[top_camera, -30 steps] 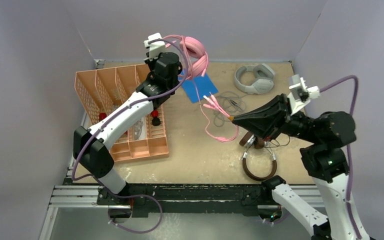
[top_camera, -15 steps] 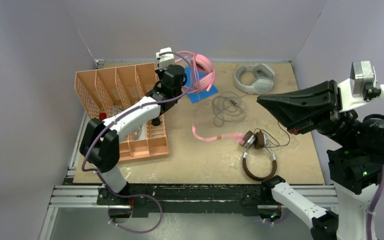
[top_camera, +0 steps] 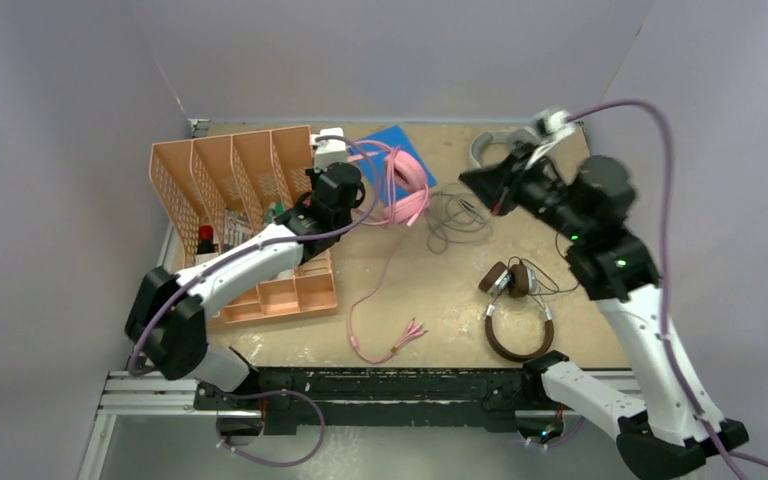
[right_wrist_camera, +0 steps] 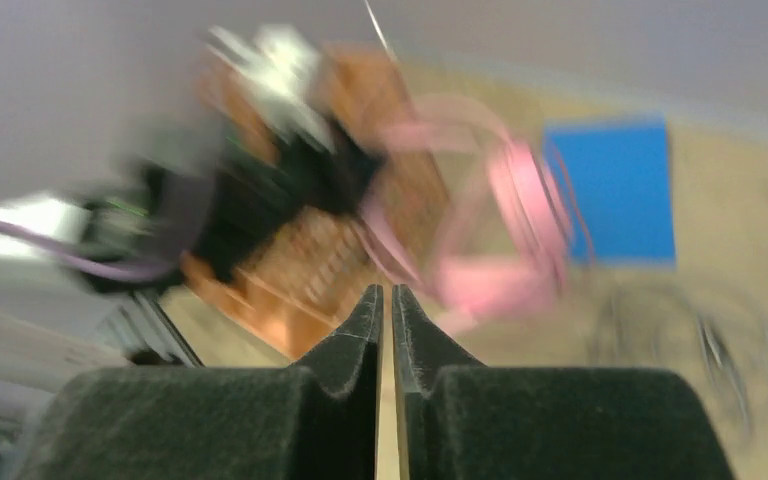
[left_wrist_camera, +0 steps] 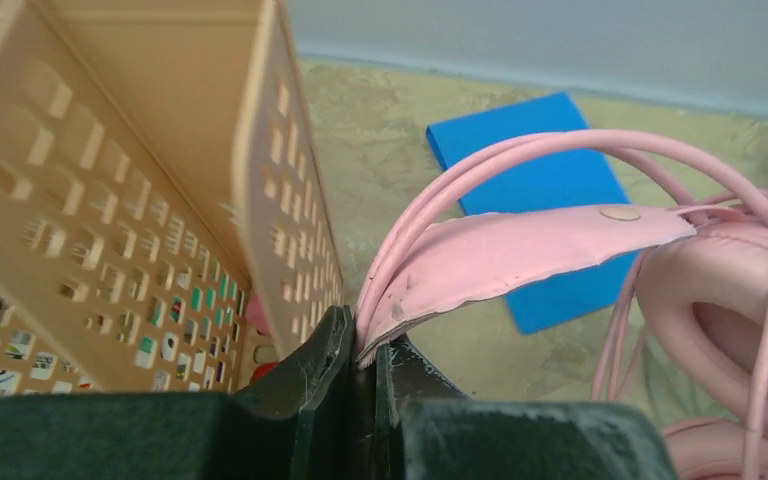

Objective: Wrap the headphones
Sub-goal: Wrap the headphones cable around the headphones.

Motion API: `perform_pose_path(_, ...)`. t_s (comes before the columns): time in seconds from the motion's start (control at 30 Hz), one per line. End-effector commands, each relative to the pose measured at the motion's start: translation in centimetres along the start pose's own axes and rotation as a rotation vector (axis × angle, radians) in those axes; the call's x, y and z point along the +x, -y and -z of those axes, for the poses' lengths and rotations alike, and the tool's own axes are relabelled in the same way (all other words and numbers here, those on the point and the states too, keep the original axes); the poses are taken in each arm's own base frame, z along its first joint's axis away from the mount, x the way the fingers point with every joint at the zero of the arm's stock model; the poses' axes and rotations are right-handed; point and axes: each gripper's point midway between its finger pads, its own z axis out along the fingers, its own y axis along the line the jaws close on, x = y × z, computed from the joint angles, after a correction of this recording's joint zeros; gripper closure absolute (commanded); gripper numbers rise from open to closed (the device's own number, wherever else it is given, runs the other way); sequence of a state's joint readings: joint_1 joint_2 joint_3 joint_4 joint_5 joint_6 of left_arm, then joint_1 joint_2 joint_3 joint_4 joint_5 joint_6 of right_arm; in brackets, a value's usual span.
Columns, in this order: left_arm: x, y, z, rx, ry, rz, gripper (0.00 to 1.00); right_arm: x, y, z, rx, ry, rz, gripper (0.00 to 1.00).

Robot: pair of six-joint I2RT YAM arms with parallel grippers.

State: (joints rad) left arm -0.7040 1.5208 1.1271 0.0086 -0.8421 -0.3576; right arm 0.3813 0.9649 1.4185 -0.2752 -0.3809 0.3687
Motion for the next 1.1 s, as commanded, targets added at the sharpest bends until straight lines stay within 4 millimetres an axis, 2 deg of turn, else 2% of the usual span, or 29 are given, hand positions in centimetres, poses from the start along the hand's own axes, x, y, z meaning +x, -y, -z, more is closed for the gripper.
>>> perform_pose_path(0.0, -13.1, -0.8, 4.5, 0.095, 0.222, 0.391, 1.00, 9.2, 6.3, -0.5, 0.174, -0.169, 0.044, 0.84)
perform_pose_path(0.1, -16.1, -1.8, 6.3, 0.100, 0.229, 0.480, 1.00, 12.3, 7.4, -1.1, 0.150, -0.181, 0.061, 0.61)
perform_pose_path(0.23, -19.3, -3.0, 8.9, 0.151, 0.269, 0.601, 1.00, 15.2, 7.9, -2.4, 0.084, -0.171, 0.049, 0.28)
perform_pose_path(0.33, -21.3, -4.1, 10.6, 0.175, 0.290, 0.669, 1.00, 17.4, 7.7, -4.2, -0.011, -0.135, 0.011, 0.13)
perform_pose_path(0.4, -22.6, -4.8, 11.7, 0.192, 0.307, 0.701, 1.00, 17.7, 7.5, -5.6, -0.069, -0.072, -0.023, 0.07)
perform_pose_path(0.57, -25.0, -5.8, 13.7, 0.224, 0.325, 0.711, 1.00, 18.6, 4.6, -9.2, -0.212, 0.016, -0.046, 0.04)
perform_pose_path(0.73, -25.9, -6.5, 14.5, 0.227, 0.331, 0.694, 1.00, 21.5, 1.7, -12.3, -0.271, 0.039, -0.047, 0.03)
perform_pose_path(0.83, -26.3, -6.8, 14.9, 0.230, 0.333, 0.685, 1.00, 23.6, 1.7, -14.3, -0.251, 0.025, -0.051, 0.03)
perform_pose_path(0.93, -26.6, -7.3, 15.4, 0.228, 0.339, 0.681, 1.00, 24.9, 2.5, -15.7, -0.193, 0.041, -0.058, 0.05)
perform_pose_path(1.07, -27.4, -7.7, 15.9, 0.228, 0.351, 0.677, 1.00, 26.1, 3.4, -16.2, -0.170, 0.061, -0.054, 0.14)
